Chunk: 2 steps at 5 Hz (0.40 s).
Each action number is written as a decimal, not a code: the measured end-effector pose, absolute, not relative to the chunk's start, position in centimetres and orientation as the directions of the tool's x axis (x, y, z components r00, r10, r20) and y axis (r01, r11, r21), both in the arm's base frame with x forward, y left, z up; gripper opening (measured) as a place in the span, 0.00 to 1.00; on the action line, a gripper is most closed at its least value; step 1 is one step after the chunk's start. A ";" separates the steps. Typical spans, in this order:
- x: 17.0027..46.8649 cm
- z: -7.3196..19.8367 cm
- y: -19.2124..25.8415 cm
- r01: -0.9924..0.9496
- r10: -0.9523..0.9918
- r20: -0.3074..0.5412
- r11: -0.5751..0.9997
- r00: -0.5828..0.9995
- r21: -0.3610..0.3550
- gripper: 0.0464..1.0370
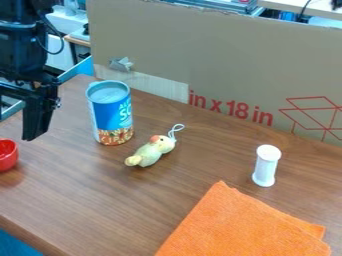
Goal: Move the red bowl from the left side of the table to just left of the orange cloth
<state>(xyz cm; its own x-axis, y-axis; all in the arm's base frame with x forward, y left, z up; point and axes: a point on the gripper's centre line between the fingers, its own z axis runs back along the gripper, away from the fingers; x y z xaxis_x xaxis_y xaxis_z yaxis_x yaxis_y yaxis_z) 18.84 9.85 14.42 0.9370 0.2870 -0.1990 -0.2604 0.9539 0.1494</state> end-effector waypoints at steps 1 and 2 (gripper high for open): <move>18.8 14.0 9.8 -0.255 0.282 -0.211 0.956 0.936 0.147 0.96; 19.1 13.5 10.9 -0.152 0.170 -0.130 0.979 0.977 0.138 0.96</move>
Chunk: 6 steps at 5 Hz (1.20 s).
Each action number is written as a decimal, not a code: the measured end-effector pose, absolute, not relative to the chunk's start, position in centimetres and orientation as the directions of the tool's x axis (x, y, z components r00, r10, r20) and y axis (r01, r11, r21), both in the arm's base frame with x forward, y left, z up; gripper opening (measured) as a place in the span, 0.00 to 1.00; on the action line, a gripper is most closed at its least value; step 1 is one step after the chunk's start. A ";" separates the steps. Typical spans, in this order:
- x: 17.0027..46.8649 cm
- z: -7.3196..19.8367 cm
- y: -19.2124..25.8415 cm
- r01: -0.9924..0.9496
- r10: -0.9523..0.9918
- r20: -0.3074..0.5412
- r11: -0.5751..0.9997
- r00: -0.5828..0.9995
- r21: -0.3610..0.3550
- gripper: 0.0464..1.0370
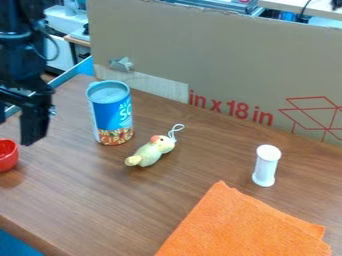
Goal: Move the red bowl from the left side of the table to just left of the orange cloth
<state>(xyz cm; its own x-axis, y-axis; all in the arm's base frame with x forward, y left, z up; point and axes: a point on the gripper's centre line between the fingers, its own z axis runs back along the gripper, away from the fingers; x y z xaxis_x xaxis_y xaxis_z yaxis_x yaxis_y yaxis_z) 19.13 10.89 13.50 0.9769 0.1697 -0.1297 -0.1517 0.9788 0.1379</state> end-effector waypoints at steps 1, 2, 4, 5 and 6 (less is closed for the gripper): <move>19.6 13.2 12.8 -0.111 0.119 -0.056 0.985 0.991 0.129 0.96; 19.8 10.3 15.0 -0.115 0.123 -0.113 0.991 0.986 0.074 0.96; 20.9 7.9 18.4 -0.207 0.221 -0.133 0.972 0.966 0.114 0.96; 21.0 6.9 18.9 -0.232 0.251 -0.157 0.964 0.955 0.132 0.96; 21.4 6.0 19.4 -0.231 0.251 -0.179 0.965 0.951 0.126 0.96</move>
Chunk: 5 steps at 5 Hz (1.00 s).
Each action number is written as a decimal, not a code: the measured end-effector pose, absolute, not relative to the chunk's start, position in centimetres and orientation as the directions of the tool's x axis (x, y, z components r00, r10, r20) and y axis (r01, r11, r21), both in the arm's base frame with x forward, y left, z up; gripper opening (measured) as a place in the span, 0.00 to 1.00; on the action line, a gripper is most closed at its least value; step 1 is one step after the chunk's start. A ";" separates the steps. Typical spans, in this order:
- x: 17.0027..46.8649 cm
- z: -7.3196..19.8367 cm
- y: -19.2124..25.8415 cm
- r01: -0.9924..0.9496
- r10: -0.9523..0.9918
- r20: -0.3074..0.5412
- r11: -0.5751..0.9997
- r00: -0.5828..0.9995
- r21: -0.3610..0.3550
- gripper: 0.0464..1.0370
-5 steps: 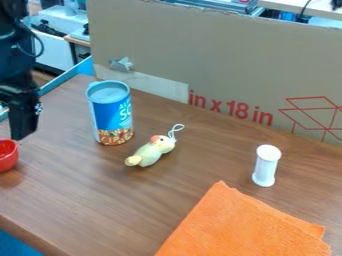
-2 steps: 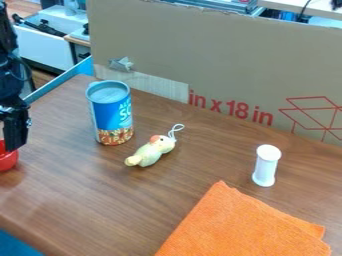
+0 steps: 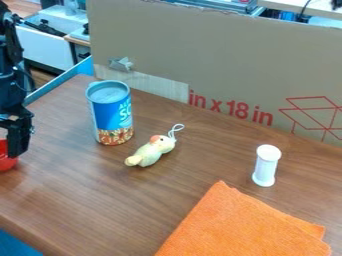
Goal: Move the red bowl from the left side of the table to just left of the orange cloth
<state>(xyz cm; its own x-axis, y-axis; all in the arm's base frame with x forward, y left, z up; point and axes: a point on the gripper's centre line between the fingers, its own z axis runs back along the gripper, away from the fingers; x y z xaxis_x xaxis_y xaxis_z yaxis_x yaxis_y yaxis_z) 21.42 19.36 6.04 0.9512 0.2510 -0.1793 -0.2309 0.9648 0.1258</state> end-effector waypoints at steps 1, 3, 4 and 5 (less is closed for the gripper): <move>21.7 5.2 19.5 -0.234 0.255 -0.200 0.965 0.946 0.121 0.96; 21.8 4.5 19.4 -0.236 0.256 -0.214 0.965 0.943 0.115 0.96; 21.6 3.7 19.3 -0.250 0.270 -0.240 0.962 0.933 0.108 0.96; 22.1 3.3 19.5 -0.263 0.279 -0.235 0.960 0.931 0.098 0.91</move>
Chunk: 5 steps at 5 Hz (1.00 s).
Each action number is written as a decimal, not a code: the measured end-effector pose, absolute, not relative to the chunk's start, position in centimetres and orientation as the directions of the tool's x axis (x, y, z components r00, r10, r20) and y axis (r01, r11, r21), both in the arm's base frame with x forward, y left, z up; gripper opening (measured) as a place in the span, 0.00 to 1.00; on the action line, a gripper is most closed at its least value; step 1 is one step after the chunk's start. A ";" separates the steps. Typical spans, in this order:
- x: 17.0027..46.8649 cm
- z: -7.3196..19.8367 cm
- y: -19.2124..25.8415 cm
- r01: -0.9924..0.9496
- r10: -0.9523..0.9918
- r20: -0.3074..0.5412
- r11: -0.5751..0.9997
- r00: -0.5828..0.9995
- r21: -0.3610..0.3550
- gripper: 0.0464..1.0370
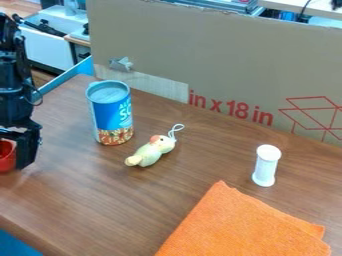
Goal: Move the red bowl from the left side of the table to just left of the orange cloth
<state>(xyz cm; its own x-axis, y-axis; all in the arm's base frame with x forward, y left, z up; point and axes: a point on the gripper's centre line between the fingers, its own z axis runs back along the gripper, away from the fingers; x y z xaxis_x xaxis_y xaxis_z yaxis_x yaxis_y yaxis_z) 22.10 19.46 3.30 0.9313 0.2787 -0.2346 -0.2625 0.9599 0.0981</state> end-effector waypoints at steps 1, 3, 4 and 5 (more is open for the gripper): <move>22.5 3.2 19.3 -0.265 0.276 -0.213 0.961 0.937 0.079 0.62; 22.7 3.2 18.9 -0.245 0.248 -0.211 0.969 0.946 0.042 0.12; 22.1 3.6 18.6 -0.233 0.239 -0.255 0.971 0.937 0.055 0.06; 23.1 6.9 13.8 -0.064 0.093 -0.226 0.989 0.970 0.133 0.06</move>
